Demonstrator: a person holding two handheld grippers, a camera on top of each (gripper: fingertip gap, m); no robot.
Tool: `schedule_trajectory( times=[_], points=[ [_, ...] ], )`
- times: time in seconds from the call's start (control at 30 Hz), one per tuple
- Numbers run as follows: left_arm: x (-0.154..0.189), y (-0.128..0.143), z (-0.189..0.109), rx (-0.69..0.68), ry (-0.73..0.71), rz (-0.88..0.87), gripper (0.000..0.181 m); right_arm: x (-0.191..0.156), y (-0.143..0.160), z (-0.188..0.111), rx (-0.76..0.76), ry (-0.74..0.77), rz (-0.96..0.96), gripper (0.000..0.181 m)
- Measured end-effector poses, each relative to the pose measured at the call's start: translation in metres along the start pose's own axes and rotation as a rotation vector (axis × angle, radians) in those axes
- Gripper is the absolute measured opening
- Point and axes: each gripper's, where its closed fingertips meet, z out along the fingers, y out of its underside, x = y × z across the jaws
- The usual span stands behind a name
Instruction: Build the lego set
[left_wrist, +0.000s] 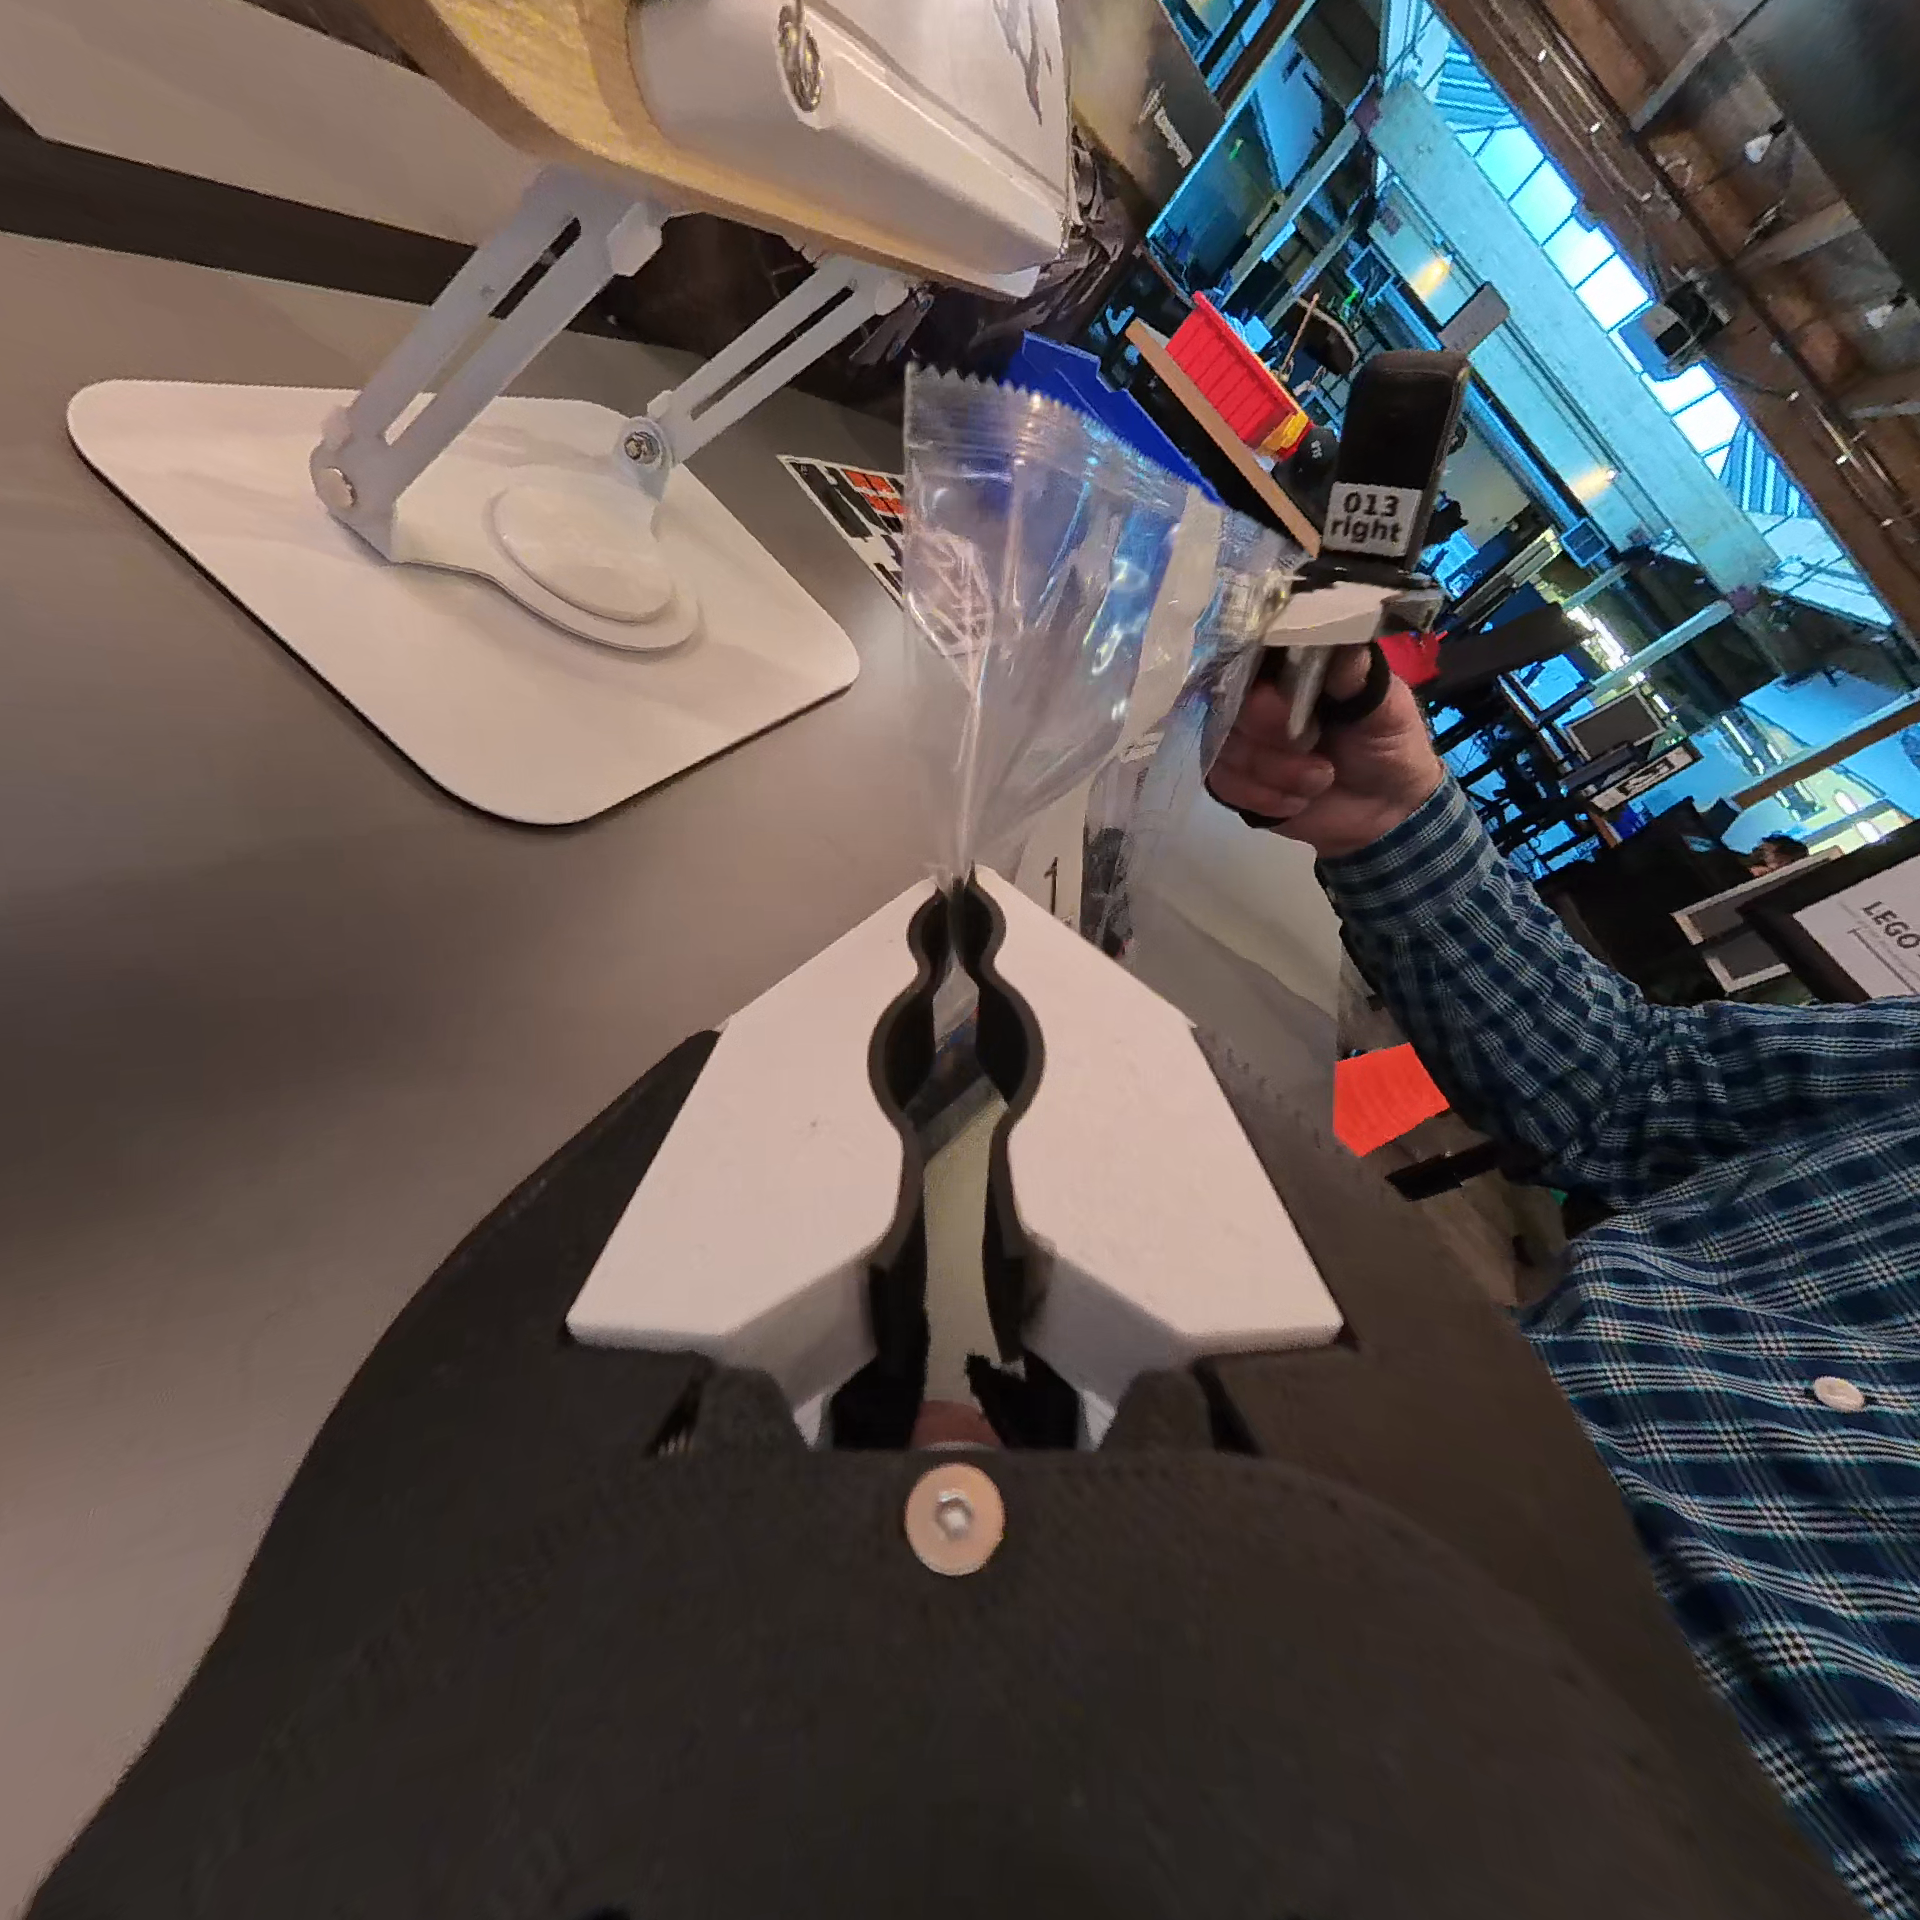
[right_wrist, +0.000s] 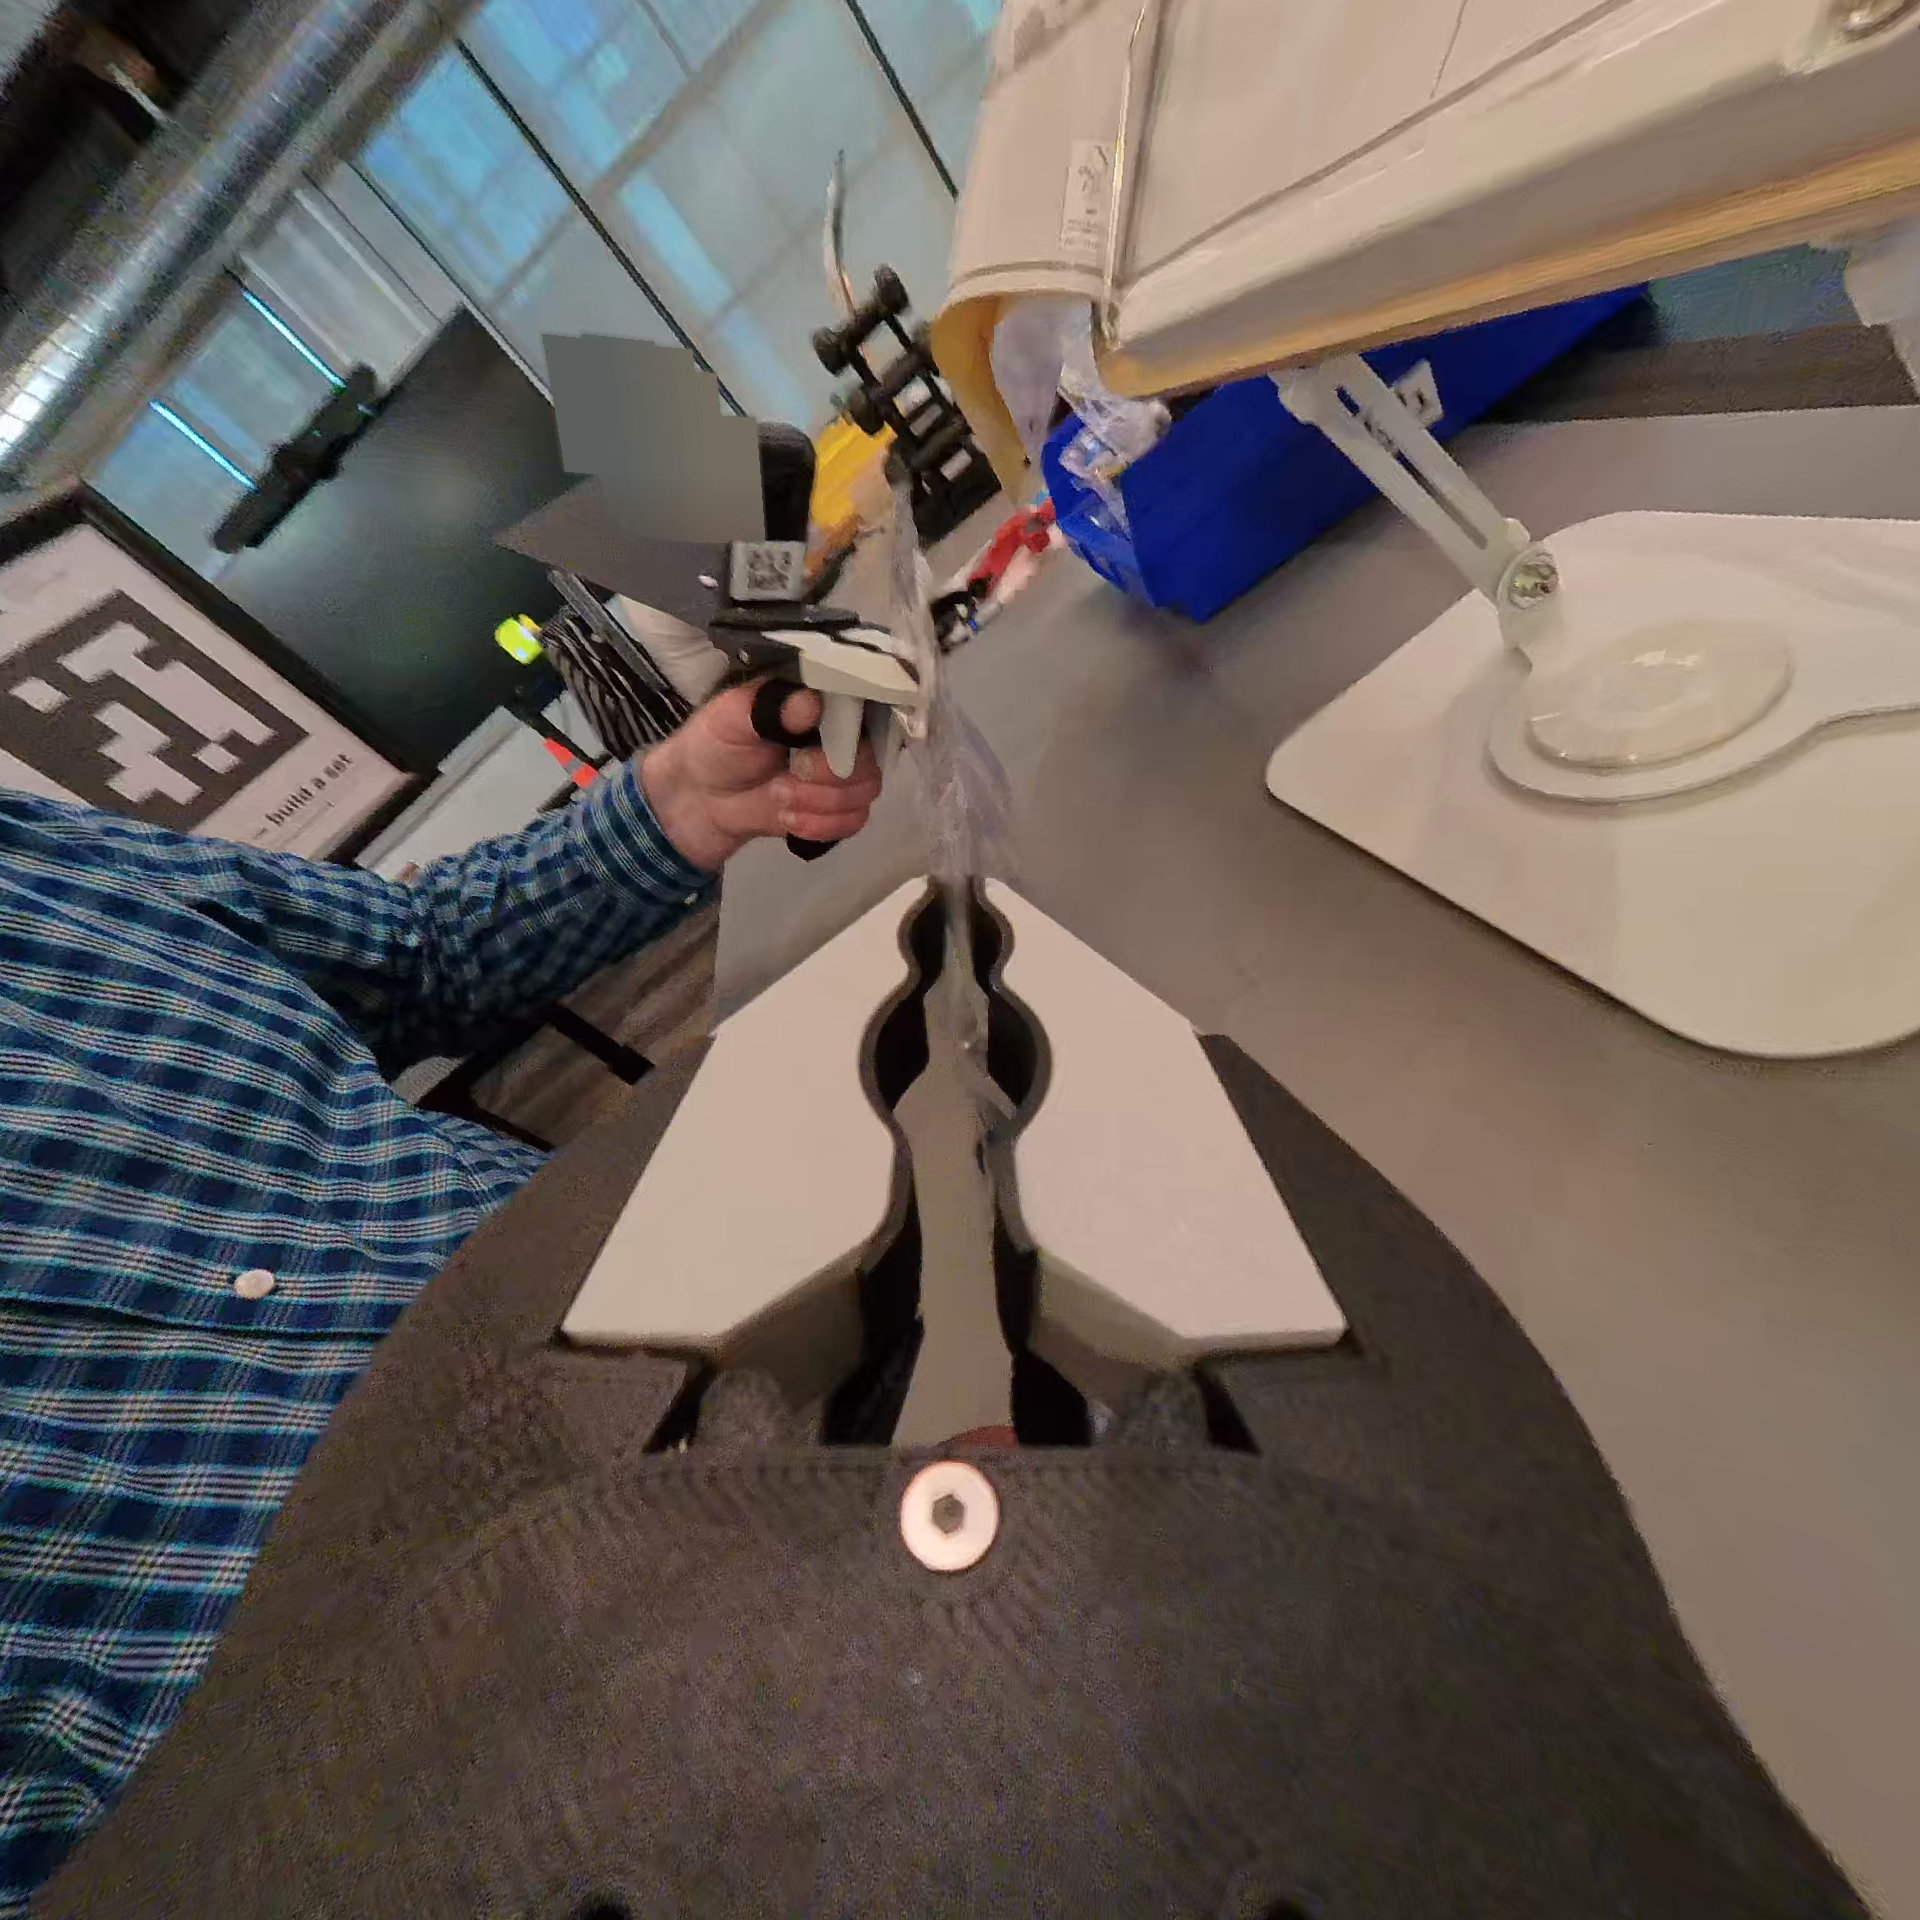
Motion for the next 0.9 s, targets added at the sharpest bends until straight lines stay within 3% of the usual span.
schedule_trajectory(
  times=[0.07,0.23,0.63,0.67,0.77,0.87,0.9],
  points=[
    [0.000,0.000,-0.001,0.004,0.016,-0.014,0.000,-0.001,-0.006,-0.001,0.026,-0.015,-0.003,0.010],
    [0.002,-0.002,-0.003,0.010,0.025,-0.005,0.000,-0.003,-0.013,-0.001,0.038,-0.012,-0.026,0.000],
    [0.015,-0.018,0.004,0.049,0.045,0.083,0.000,0.000,-0.033,-0.012,0.067,0.052,-0.053,0.000],
    [0.017,-0.020,0.004,0.055,0.054,0.096,0.002,0.000,-0.033,-0.013,0.061,0.049,-0.045,0.000],
    [0.018,-0.018,0.008,0.020,0.066,0.147,0.033,0.009,-0.025,-0.015,0.000,0.041,-0.001,0.000],
    [0.018,-0.018,0.014,-0.015,0.071,0.199,0.031,0.015,-0.025,-0.019,0.001,0.022,0.042,0.000],
    [0.016,-0.019,0.016,-0.026,0.063,0.209,0.023,0.016,-0.026,-0.020,-0.004,0.026,0.040,0.000]
  ],
)
